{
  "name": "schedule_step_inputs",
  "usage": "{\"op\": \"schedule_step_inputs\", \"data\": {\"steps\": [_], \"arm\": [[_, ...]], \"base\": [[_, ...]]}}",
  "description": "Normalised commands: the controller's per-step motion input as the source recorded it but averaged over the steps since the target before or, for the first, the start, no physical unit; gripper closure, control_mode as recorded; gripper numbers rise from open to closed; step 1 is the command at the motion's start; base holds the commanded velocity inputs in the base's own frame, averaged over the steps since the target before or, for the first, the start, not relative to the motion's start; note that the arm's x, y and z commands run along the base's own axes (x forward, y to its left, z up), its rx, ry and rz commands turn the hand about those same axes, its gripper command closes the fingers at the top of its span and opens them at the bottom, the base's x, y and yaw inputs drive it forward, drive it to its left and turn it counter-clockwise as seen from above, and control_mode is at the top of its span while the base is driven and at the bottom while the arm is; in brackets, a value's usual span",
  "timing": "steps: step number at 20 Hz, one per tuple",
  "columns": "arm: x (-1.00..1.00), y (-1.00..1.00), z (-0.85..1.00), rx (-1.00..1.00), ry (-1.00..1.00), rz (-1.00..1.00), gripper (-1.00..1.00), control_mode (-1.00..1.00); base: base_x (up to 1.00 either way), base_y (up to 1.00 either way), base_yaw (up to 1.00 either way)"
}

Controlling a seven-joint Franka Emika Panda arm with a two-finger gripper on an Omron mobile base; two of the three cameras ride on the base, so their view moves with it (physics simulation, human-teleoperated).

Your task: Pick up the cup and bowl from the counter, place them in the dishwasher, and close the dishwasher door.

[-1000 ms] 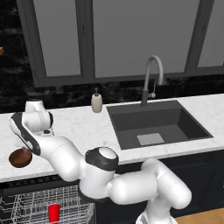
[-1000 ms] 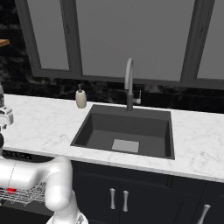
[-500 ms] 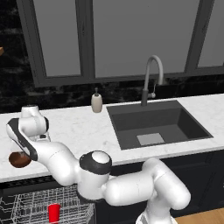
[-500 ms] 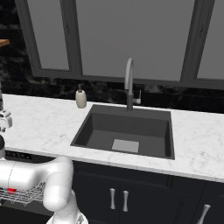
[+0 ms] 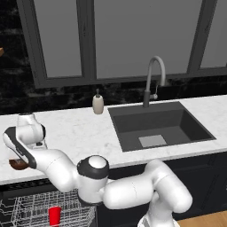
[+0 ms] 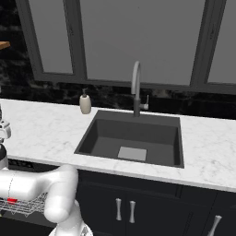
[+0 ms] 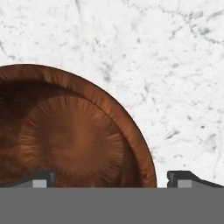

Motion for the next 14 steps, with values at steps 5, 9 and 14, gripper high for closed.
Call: {"op": "schedule_step_inputs", "data": {"steps": [5,9,14], "arm": [[0.01,0.00,-0.06,0.00,0.04,0.00,-1.00,-1.00],[0.00,0.00,0.00,0.00,0.03,0.00,1.00,-1.00],[0.00,0.00,0.00,0.00,0.02,0.00,1.00,-1.00]], "base": [[0.00,0.00,0.00],[0.00,0.00,0.00],[0.00,0.00,0.00]]}}
